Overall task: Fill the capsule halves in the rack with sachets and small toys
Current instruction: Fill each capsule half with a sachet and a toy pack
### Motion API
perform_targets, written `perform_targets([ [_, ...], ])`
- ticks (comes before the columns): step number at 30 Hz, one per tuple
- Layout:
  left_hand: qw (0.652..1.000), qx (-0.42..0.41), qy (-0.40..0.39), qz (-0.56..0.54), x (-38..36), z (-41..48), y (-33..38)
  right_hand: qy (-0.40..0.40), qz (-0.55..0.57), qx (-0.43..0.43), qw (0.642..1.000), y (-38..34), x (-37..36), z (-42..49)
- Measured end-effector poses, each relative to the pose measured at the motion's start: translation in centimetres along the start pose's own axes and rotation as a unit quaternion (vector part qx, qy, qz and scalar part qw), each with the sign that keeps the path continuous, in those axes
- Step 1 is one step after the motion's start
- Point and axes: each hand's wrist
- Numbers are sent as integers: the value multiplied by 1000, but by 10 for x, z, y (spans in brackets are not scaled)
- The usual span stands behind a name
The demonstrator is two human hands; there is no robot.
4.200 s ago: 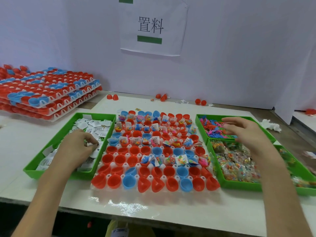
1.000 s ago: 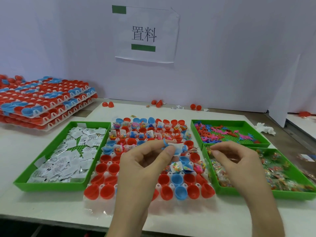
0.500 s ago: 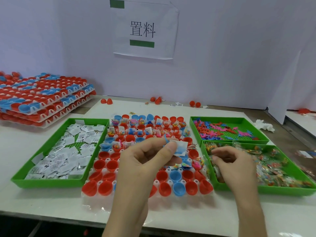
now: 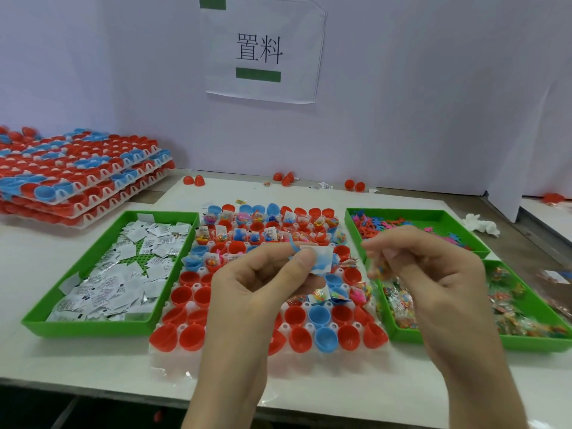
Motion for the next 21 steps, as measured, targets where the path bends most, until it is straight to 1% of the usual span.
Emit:
perform_targets([
  [2,1000,-5,8,3,0,0,0,-26,-7,9,1000,-7,-4,-2],
  [6,1000,-13,13,11,0,0,1,-43,-7,-15,999,-16,-18,-6],
  [9,1000,-20,8,21,1,1,1,-67,-52,9,996,-22,-24,-7],
  [12,999,-21,3,25,3,2,2,-60,-94,23,993,-20,-25,-7],
  [18,999,-30,-8,44,3,3,-1,-86,-89,31,992,-20,-24,-7],
  [21,999,-25,-15,29,3,2,0,-93,-95,46,990,-19,-25,-7],
])
Point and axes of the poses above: each hand's wrist, its own z-axis towards the middle knuckle, its own x-axis out of the back of the hand, y = z × x, and after that the axes turned 9 degrees about y, right-handed
